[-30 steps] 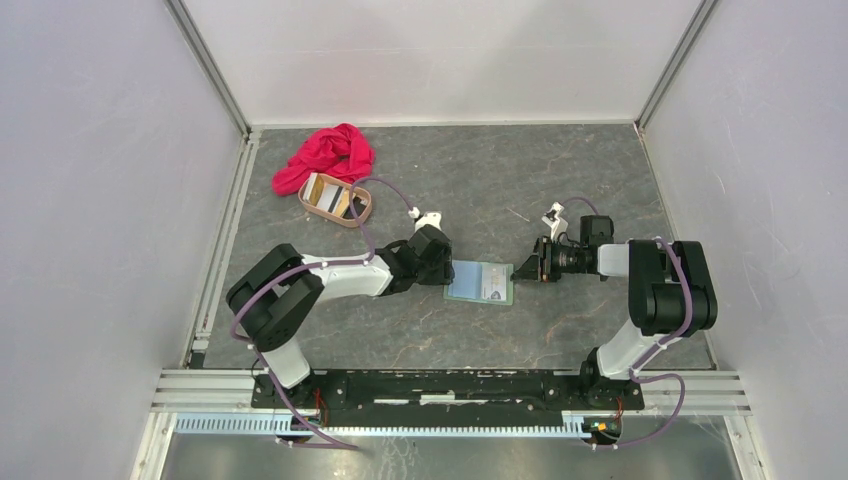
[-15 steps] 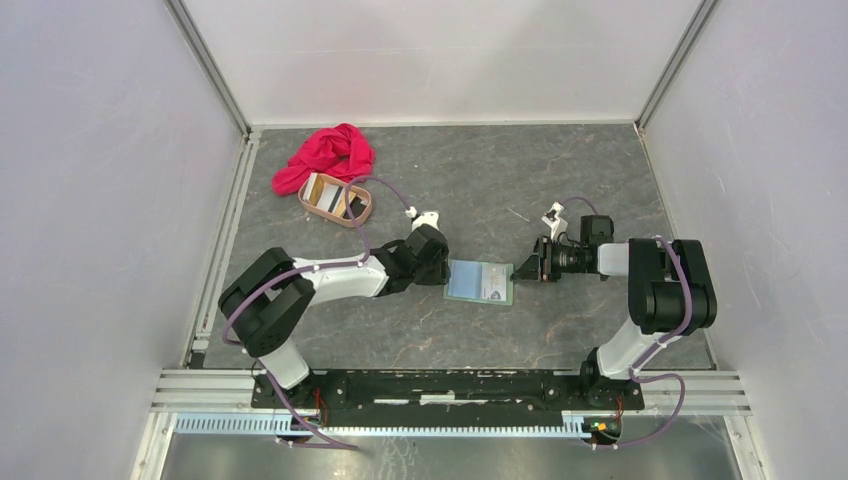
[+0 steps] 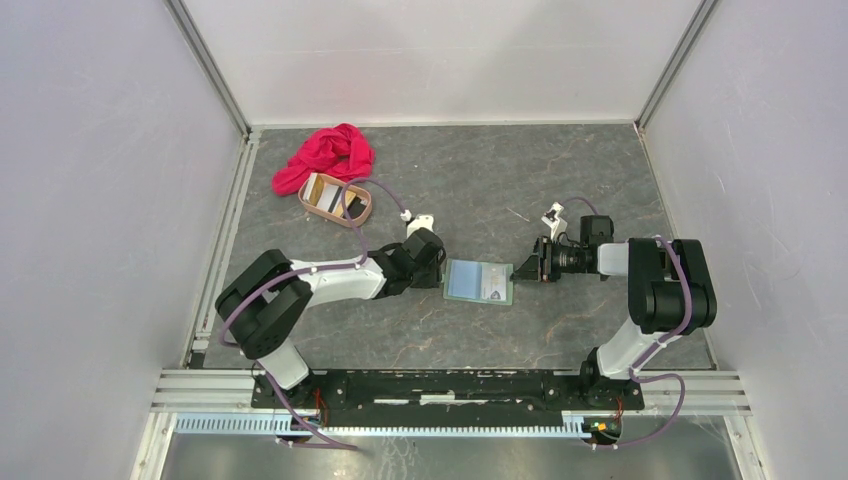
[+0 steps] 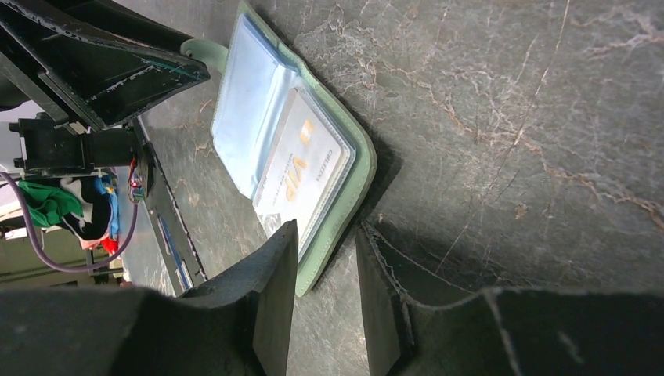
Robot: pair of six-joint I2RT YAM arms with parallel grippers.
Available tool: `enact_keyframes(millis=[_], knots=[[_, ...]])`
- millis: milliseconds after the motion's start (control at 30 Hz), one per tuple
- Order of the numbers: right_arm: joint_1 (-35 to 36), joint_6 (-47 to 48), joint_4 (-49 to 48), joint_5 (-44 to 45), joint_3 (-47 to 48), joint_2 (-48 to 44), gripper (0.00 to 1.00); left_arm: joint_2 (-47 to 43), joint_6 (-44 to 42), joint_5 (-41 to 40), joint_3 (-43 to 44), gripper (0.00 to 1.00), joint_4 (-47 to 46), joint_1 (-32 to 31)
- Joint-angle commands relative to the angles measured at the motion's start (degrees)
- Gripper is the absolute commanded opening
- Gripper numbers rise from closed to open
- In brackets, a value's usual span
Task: Put the credit cards into the card holder
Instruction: Close the card holder at the center of the board.
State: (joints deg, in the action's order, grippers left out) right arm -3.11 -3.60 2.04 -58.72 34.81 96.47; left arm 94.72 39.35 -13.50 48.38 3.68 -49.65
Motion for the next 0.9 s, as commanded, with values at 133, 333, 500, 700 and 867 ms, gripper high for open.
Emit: enact_keyframes(millis=[133,333,500,700,867], knots=[[0.5,1.3,0.0,-0.2,1.0,0.7,0.4,-2.6,-1.5,-3.0,0.0,0.42,0.0,0.1],[0.7,1.3,0.0,-0.1,1.1,0.8,0.4,-3.2,-1.8,-3.3,-0.3,0.41,-0.1,1.2],[0.7,1.4,0.0,-0.1,1.1,0.8,0.4,-3.1,-2.2,-0.9,-0.5,0.35,-1.4,1.9],[0.7,1.4,0.0,0.3,1.0,0.9,0.4,-3.4,-1.3,2.5,-2.1,0.21,-3.5,3.0],[0.8,1.3,0.0,0.9,0.8,1.0,0.39,-3.7,-1.3,7.0,-3.7,0.04,-8.2,4.2]])
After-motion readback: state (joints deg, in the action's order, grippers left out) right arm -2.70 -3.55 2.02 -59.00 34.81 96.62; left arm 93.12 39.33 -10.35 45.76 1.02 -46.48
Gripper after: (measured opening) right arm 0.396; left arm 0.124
